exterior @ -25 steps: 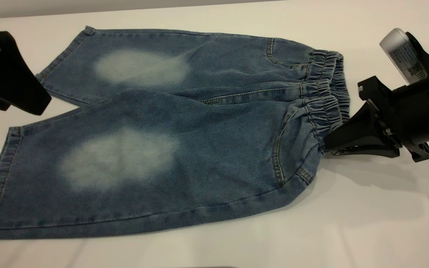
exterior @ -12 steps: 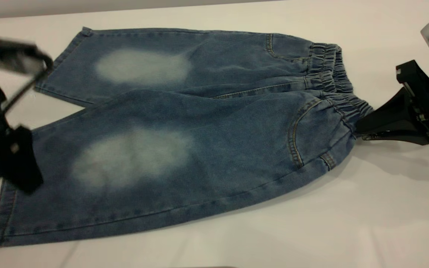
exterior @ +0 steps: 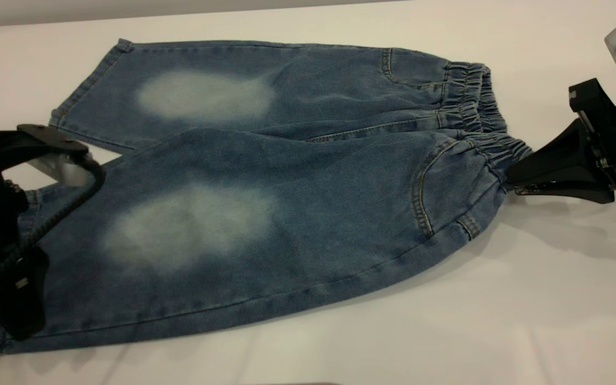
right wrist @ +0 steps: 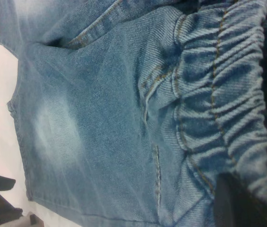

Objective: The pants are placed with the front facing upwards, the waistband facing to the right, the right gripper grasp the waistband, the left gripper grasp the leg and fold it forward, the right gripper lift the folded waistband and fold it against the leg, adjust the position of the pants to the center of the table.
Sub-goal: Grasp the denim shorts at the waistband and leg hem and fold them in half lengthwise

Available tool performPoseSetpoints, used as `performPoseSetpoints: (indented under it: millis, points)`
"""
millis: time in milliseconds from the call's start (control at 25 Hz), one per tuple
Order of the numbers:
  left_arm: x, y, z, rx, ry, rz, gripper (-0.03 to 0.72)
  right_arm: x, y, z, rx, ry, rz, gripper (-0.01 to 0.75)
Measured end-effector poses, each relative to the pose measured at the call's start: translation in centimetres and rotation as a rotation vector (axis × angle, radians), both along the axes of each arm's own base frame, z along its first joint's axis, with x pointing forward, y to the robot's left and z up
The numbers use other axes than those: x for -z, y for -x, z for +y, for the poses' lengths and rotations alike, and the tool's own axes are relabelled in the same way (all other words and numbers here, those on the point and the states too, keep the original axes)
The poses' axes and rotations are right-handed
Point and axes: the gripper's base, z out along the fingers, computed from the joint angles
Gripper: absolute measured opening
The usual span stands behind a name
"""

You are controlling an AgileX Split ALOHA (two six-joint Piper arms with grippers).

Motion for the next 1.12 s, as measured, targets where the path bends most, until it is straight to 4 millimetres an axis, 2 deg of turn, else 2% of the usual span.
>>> performPoseSetpoints:
  millis: [200, 400, 880, 1000, 1120]
  points:
    - [0.2, -0.3, 0.1, 0.011, -0.029, -0.032, 0.511, 0.0, 0.0, 0.0, 0.000, 0.000, 0.000, 0.043]
    - [1.5, 0.5, 0.2, 0.021, -0.032, -0.005, 0.511, 0.0, 0.0, 0.0, 0.000, 0.000, -0.001, 0.043]
    - [2.6, 0.5, 0.1, 0.026, -0.027, -0.013, 0.496, -0.1, 0.0, 0.0, 0.000, -0.001, -0.004, 0.043]
    - [2.7, 0.5, 0.1, 0.029, -0.028, -0.011, 0.452, -0.1, 0.0, 0.0, 0.000, -0.001, -0.004, 0.043]
    - [2.7, 0.5, 0.2, 0.030, -0.029, -0.010, 0.330, -0.1, 0.0, 0.0, 0.000, -0.002, -0.004, 0.043]
